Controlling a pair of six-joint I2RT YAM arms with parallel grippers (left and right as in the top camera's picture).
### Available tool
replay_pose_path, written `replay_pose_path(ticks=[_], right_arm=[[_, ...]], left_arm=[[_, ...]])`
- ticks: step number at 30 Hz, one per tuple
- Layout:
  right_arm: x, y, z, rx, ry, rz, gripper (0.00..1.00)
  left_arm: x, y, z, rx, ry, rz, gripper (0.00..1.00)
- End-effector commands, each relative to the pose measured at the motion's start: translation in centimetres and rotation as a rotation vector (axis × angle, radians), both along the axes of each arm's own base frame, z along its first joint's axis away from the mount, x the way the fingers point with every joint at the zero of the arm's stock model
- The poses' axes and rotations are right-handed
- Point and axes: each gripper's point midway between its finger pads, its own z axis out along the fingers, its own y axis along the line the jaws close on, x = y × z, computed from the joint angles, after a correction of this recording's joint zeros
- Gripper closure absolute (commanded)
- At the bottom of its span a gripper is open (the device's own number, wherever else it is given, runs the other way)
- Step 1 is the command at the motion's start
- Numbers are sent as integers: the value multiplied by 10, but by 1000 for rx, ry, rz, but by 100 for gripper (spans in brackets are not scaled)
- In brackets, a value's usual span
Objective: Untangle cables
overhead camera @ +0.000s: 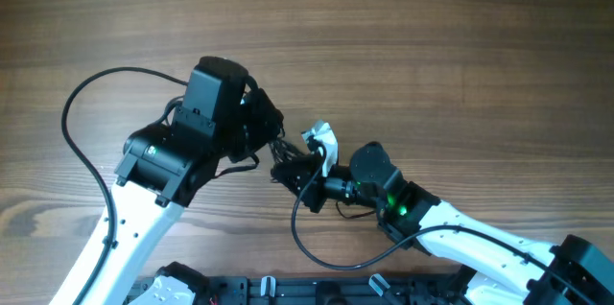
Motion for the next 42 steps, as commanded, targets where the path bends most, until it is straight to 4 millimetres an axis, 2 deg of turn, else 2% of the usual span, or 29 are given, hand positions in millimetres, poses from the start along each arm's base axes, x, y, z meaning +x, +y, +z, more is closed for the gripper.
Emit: replay_pose_path(ticks=[1,3,5,7,9,12,16,21,22,23,26,27,28,30,32,33,34,35,36,37,39,42], right_arm=[[9,-2,-8,-33,-2,-51,95],[18,-9,-4,-22,-4,-84,95],[30,-22,0,-11,37,-141,96],[45,-53,-4,-56,92,-233,96],[56,-89,-14,-124,155,-337,96],[69,-161,-35,-251,255,-582,96],[73,-241,-41,-339,309,-872,96],[77,-282,-33,-339,293,-1008,96],[76,-297,-36,-358,309,-1071,96],[72,-319,-44,-386,356,-1178,96],[57,-359,-56,-430,446,-1356,96],[56,-365,-58,-425,459,-1361,96],[58,-361,-56,-401,460,-1321,96],[70,-323,-44,-312,401,-1077,96],[73,-284,-29,-213,352,-855,95],[74,-267,-22,-166,338,-764,94],[75,-254,-20,-146,322,-693,65],[77,-253,-23,-153,326,-691,25],[79,-255,-28,-170,335,-706,0],[81,-260,-36,-191,359,-740,0],[82,-287,-63,-229,517,-946,0],[57,-329,-102,-278,794,-1300,0]], left_arm=[[-1,0,10,-30,-14,29,96],[1,9,7,26,-30,37,96],[0,31,1,85,-14,99,96],[-1,68,0,146,-1,214,96],[-5,106,7,156,-4,337,96],[-12,152,24,135,-53,507,96],[-27,202,45,120,-129,714,96],[-35,225,51,120,-150,809,96],[-36,229,51,139,-155,818,96],[-35,235,53,163,-168,828,96],[-31,246,60,204,-211,838,96],[-30,249,62,202,-224,851,96],[-28,248,64,190,-233,846,96],[-21,237,65,134,-237,791,96],[-11,214,60,34,-206,691,95],[-7,206,56,-3,-184,654,90],[-2,195,45,-54,-123,605,76],[1,191,38,-73,-87,585,71],[3,185,31,-90,-47,563,67],[5,178,23,-107,-6,537,65],[11,161,6,-116,72,450,63],[19,126,-19,-83,146,266,50]])
